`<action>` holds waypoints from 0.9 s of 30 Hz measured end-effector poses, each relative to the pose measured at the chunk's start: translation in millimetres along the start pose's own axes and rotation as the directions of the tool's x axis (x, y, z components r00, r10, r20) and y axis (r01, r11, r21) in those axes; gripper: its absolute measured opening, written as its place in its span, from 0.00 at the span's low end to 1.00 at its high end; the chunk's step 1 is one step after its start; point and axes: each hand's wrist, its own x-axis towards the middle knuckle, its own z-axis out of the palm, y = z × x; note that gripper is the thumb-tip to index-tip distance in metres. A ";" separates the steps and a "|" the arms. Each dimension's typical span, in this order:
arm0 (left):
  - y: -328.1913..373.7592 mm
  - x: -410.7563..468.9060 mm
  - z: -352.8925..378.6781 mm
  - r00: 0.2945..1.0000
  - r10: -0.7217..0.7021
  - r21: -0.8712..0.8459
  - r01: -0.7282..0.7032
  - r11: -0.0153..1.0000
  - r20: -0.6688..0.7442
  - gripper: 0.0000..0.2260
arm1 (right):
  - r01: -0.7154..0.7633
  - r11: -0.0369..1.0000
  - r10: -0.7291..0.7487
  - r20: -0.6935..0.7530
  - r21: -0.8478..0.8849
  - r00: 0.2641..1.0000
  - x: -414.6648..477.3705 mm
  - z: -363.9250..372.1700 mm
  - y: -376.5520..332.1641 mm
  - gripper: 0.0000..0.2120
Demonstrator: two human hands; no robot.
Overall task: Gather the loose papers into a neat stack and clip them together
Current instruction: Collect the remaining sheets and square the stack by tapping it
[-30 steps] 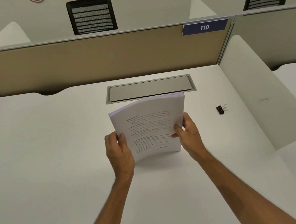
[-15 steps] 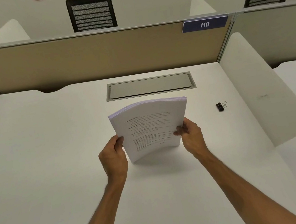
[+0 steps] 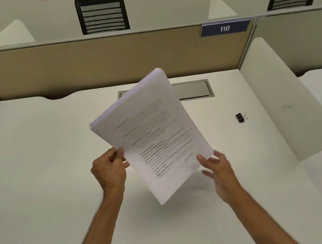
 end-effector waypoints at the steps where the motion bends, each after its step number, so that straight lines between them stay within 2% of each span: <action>1: -0.7 0.6 -1.1 0.999 -0.034 -0.026 0.034 0.999 -0.005 0.11 | -0.057 0.996 0.050 0.098 0.071 0.994 -3.2 0.4 4.7 0.49; 4: -4.3 -1.7 -2.3 0.993 -0.118 -0.060 0.116 0.991 -0.019 0.07 | -0.125 0.974 0.062 0.302 0.191 0.951 -12.7 5.6 10.1 0.35; 6: -8.4 -5.5 -2.5 0.983 -0.179 -0.091 0.177 0.980 -0.024 0.06 | -0.121 0.968 0.042 0.334 0.219 0.942 -17.1 11.9 9.8 0.26; 10: -17.4 -18.0 -4.6 0.960 -0.280 -0.152 0.281 0.948 0.029 0.04 | 0.002 0.991 -0.033 0.228 0.132 0.973 -14.1 15.2 3.4 0.15; 14: -30.2 -24.0 -20.7 0.894 -0.375 -0.160 0.419 0.894 0.246 0.03 | 0.105 0.992 -0.092 0.171 -0.066 0.981 -5.8 1.6 -9.5 0.12; 15: -35.2 -22.1 -25.9 0.889 -0.387 -0.120 0.423 0.898 0.244 0.09 | 0.128 0.985 -0.108 0.167 -0.114 0.980 -4.4 -2.9 -12.4 0.12; 17: -42.0 -15.1 -36.6 0.933 -0.337 0.129 0.321 0.938 0.126 0.24 | 0.165 0.970 -0.134 0.173 -0.180 0.976 -2.5 -13.2 -16.3 0.11; 19: -39.6 -7.5 -47.0 0.986 -0.159 0.367 0.133 0.921 0.040 0.33 | 0.183 0.959 -0.139 0.200 -0.219 0.970 -1.1 -23.7 -20.0 0.11; 21: -32.1 2.7 -53.9 0.996 -0.045 0.438 0.005 0.899 0.081 0.33 | 0.197 0.946 -0.139 0.229 -0.256 0.964 0.9 -32.7 -23.9 0.11; 24: -22.2 19.1 -59.1 0.977 -0.068 0.695 -0.095 0.713 0.204 0.29 | 0.218 0.927 -0.136 0.266 -0.306 0.954 2.4 -41.1 -30.5 0.11; 25: -19.9 23.6 -59.1 0.963 -0.099 0.699 -0.109 0.707 0.251 0.29 | 0.225 0.920 -0.133 0.283 -0.322 0.950 2.4 -42.5 -32.2 0.11; 27: -17.3 26.5 -56.3 0.910 -0.196 0.554 -0.043 0.832 0.366 0.30 | 0.234 0.904 -0.118 0.317 -0.358 0.941 2.4 -44.7 -35.0 0.11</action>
